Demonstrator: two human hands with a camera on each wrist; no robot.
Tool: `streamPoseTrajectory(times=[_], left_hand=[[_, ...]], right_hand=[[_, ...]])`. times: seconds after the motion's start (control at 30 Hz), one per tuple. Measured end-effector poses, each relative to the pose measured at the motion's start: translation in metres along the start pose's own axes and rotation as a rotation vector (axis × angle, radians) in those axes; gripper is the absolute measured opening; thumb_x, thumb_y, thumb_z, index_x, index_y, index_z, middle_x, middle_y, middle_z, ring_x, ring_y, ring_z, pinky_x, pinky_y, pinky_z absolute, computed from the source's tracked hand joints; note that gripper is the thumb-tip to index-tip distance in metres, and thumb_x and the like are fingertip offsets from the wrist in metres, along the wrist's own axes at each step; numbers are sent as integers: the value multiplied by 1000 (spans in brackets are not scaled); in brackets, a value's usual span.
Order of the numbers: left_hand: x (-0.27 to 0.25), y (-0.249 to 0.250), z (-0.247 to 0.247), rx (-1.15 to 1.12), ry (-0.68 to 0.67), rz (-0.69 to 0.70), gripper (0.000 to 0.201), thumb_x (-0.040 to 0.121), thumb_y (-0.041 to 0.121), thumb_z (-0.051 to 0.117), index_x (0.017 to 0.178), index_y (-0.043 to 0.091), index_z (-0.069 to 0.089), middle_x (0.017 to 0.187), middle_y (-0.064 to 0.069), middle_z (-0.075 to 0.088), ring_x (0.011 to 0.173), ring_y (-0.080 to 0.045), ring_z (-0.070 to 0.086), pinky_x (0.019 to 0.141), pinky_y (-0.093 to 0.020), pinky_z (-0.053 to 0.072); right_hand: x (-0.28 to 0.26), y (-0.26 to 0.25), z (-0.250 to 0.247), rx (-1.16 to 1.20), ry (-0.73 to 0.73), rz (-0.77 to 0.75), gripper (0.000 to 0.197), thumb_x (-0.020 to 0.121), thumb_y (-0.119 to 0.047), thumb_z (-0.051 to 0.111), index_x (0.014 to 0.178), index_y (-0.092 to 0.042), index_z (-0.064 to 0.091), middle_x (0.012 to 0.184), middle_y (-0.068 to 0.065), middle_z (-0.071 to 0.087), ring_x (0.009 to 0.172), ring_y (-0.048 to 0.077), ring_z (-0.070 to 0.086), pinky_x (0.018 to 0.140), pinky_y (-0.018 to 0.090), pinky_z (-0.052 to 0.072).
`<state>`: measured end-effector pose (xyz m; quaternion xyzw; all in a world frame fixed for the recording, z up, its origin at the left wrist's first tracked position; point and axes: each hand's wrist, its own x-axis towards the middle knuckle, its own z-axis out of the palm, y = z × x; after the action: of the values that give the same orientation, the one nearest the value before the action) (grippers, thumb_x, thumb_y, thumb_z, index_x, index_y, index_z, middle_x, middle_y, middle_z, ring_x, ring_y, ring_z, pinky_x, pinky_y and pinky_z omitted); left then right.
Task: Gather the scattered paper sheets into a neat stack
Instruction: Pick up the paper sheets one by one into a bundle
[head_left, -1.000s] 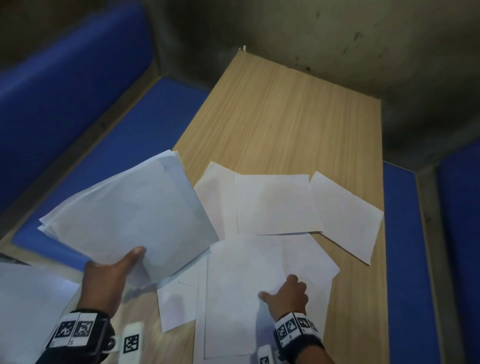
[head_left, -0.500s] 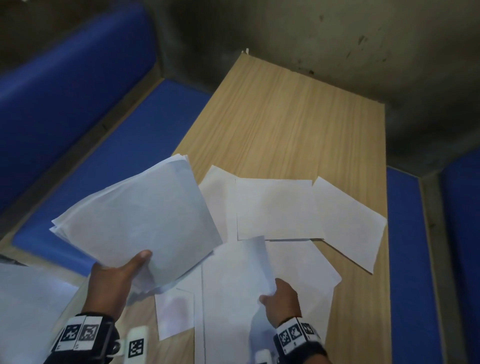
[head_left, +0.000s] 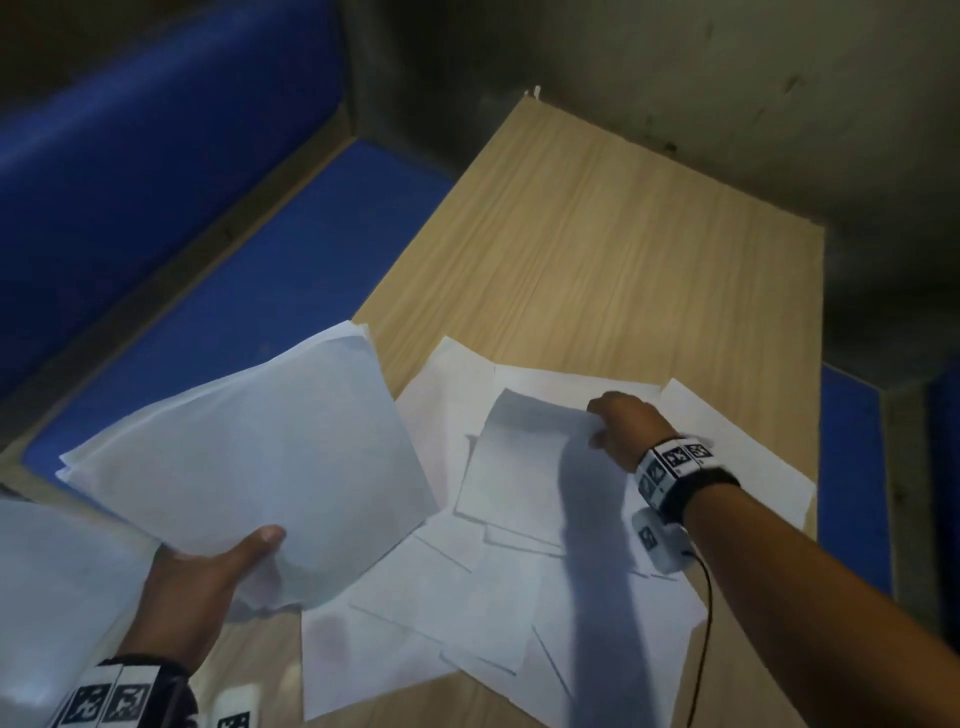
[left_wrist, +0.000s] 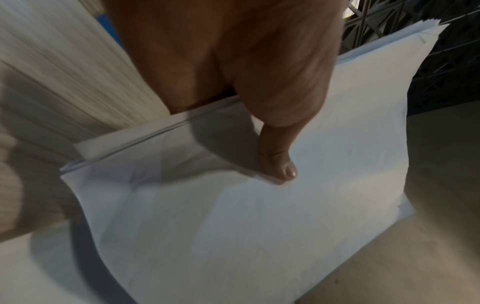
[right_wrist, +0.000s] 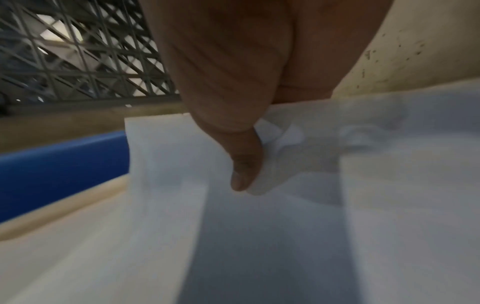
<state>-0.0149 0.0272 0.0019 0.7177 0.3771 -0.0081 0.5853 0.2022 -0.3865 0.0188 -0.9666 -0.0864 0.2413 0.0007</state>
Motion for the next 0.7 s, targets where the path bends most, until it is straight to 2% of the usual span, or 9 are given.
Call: streamPoseTrajectory(times=[0.17, 0.23, 0.3, 0.4, 0.47, 0.5, 0.53, 0.6, 0.7], left_hand=[[12, -3, 6, -21, 17, -32, 52, 74, 2, 84, 123, -5, 65, 118, -15, 69, 110, -27, 62, 97, -36, 40], [17, -6, 8, -17, 14, -30, 58, 71, 1, 86, 125, -2, 65, 122, -15, 69, 114, -29, 62, 99, -37, 40], [23, -9, 10, -14, 16, -20, 61, 69, 1, 87, 126, -1, 65, 123, -15, 69, 115, -29, 62, 101, -37, 40], [27, -11, 11, -3, 11, -28, 57, 70, 1, 87, 123, -2, 66, 117, -14, 70, 109, -27, 63, 93, -28, 45], [26, -9, 14, 16, 3, -33, 51, 72, -1, 85, 120, -3, 67, 111, -14, 71, 99, -27, 64, 71, -11, 52], [26, -8, 15, 11, -3, -37, 49, 73, -2, 84, 119, -4, 67, 109, -15, 71, 97, -26, 64, 63, -8, 52], [26, -8, 16, 1, -2, -42, 48, 73, -3, 83, 118, -5, 67, 108, -15, 70, 96, -26, 63, 64, -12, 53], [26, -7, 17, -7, 1, -40, 45, 74, -4, 82, 116, -8, 67, 108, -15, 70, 99, -25, 63, 83, -27, 48], [28, -10, 14, -5, -10, -24, 47, 73, -1, 84, 117, -5, 68, 109, -15, 71, 105, -27, 65, 96, -37, 42]], right_hand=[[54, 0, 18, -106, 46, 2, 53, 80, -19, 68, 130, -17, 53, 151, 6, 33, 133, 29, 40, 99, 44, 46], [70, 2, 28, -209, 14, -21, 74, 79, -25, 69, 145, -18, 35, 161, 2, 14, 145, 25, 22, 106, 45, 41], [82, 4, 30, -223, -48, -2, 88, 78, -30, 71, 150, -17, 23, 162, 0, 8, 147, 23, 15, 112, 46, 33], [93, 5, 22, -210, -68, 35, 76, 70, -35, 77, 138, -21, 44, 148, 2, 37, 135, 26, 37, 107, 44, 36], [93, 5, 17, -271, -62, 15, 65, 68, -37, 77, 127, -25, 54, 128, 3, 51, 122, 27, 47, 99, 45, 37], [92, 6, 16, -258, -68, 11, 60, 70, -34, 77, 126, -25, 56, 123, 3, 54, 119, 27, 49, 97, 45, 37], [90, 6, 16, -204, -74, 3, 57, 72, -28, 76, 125, -25, 56, 122, 4, 56, 117, 28, 51, 96, 44, 39], [81, 8, 14, -21, -78, -2, 49, 77, -14, 72, 122, -21, 55, 119, 11, 60, 106, 31, 59, 90, 42, 48], [59, 13, 3, 214, -27, 56, 53, 79, -8, 70, 118, -26, 39, 102, 16, 65, 80, 31, 64, 74, 47, 57]])
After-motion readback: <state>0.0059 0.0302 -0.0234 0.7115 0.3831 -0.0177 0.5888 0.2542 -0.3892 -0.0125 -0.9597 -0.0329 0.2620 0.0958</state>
